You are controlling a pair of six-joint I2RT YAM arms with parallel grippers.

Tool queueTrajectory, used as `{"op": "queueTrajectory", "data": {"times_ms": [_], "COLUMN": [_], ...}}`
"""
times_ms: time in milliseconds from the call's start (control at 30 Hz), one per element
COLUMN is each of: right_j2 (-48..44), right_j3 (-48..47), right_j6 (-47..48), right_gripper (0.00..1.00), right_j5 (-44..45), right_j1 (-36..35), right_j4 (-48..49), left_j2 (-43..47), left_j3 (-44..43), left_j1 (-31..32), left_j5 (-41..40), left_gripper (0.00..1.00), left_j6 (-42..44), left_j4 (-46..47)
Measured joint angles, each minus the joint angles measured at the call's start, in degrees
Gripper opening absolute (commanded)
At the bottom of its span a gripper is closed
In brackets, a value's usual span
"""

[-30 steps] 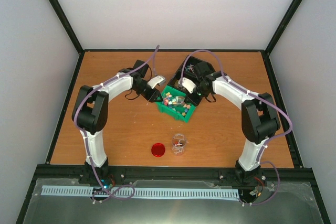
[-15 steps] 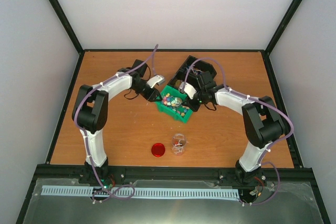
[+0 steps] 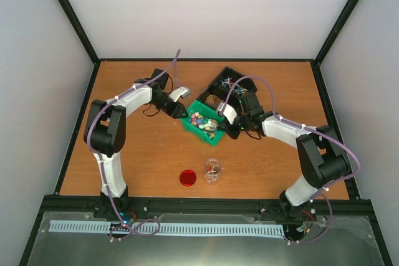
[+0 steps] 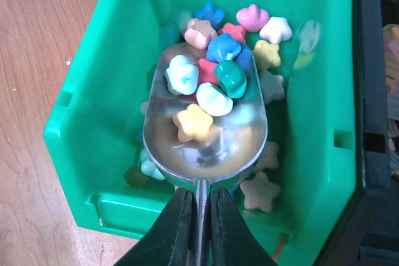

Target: Pack the candies

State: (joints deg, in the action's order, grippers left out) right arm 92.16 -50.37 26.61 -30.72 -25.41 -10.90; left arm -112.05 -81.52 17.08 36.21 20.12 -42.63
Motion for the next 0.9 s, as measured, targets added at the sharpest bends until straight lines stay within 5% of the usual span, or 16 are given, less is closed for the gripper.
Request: {"op": "queueTrajectory", "data": {"times_ms": [267, 567, 900], "right_j2": [-3.08, -5.97, -15.08], "right_j3": [2.95, 3.89, 8.85], "right_j6": [-2.10, -4.76, -4.35], "right_gripper": [0.03, 0.03, 0.03], "right_j5": [-0.96, -6.93, -15.32], "right_j1": [1.88, 4.44, 7.45], "right_j4": [2.95, 6.75, 8.46], "left_j2": [0.00, 0.46, 7.28], "left_j3": [-1.05, -1.18, -0.22], "left_j1": [-0.22, -1.40, -3.93], "left_j5": [-0.96, -1.33, -3.02], "left_gripper": [0.44, 0.99, 1.00], "left_j6": [0.39, 1.01, 0.68], "left_j4": [-1.07, -2.32, -0.96]}}
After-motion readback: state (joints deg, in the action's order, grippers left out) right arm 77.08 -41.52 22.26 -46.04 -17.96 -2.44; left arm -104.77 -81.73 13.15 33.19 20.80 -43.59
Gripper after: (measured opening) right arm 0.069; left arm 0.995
